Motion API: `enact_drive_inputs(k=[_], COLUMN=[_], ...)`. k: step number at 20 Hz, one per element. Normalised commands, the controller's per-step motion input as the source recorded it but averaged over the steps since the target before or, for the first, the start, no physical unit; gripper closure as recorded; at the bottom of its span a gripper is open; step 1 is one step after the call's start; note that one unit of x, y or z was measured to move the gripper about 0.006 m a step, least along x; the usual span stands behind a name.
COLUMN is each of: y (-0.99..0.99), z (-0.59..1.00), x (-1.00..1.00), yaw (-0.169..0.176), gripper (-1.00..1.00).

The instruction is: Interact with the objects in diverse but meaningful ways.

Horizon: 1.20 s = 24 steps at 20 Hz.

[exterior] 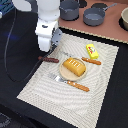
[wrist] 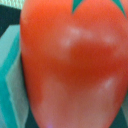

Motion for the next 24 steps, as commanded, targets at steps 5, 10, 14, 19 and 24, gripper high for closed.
enact_drive_inputs(k=[5,10,14,19,24], y=[-0.69,-0.63,-0.6,-0.59,-0.6], z=[0.47,0.2,0.03,0.0,0.0], x=[0.74,0.77,0.72,0.7,0.69], yaw=[-0.058,-0.05,-0.04,-0.038,-0.038], gripper=[1.0,1.0,1.0,1.0,1.0])
